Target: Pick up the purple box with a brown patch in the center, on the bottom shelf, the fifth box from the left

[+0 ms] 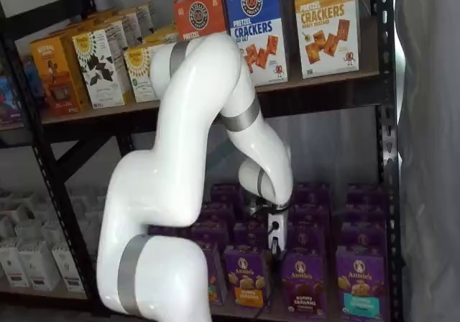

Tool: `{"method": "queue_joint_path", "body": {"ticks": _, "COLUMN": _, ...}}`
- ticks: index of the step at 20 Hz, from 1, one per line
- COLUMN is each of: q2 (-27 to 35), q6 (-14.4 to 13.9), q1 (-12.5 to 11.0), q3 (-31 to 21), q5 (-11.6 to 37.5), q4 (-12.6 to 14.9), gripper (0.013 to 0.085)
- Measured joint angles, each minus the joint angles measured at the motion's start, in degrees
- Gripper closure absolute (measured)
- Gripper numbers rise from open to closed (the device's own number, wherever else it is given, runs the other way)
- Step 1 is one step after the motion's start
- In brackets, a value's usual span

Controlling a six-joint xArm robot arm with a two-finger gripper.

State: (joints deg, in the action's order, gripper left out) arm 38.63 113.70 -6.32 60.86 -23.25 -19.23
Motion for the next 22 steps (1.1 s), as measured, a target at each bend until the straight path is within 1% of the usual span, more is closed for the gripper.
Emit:
{"method": "queue_joint_path", "body": {"ticks": 4, "q2": 1.31, "q6": -0.89, "q1": -0.97, "q3": 2.36, "q5": -1.92, "q4": 1.83, "gripper": 0.013}}
{"method": "queue_joint_path", "body": {"ticks": 5, "q2": 1.59, "q6": -0.65, "q1": -1.07, "q3": 2.71, "q5": -1.87, "q4": 1.69, "gripper": 0.013}}
{"method": "queue_joint_path", "body": {"ticks": 10, "q2": 3.16, "q6": 2.45, "q1": -1.24, "q3": 4.36, "q5": -0.54, "q4": -1.52, "gripper": 0.013}}
{"method": "queue_joint_path", "body": {"ticks": 15, "q2": 5.85, "q6": 2.74, "q1": -1.26, "q3": 7.42, "q5": 0.54, "q4": -1.86, "gripper": 0.013}}
{"method": "queue_joint_path", "body": {"ticks": 16, "q2": 6.48, "q6": 2.41, "q1": -1.21, "q3": 8.04, "q5": 1.0, "q4": -1.53, "gripper": 0.013}}
{"method": "queue_joint_path", "body": {"ticks": 18, "q2": 7.7, "q6": 1.07, "q1": -1.18, "q3": 9.27, "q5": 1.56, "q4": -0.03, "gripper": 0.013}}
{"method": "queue_joint_path", "body": {"ticks": 22, "q2": 10.67, "q6": -2.46, "q1": -1.53, "q3": 12.65, "q5": 1.34, "q4": 4.17, "gripper": 0.013}}
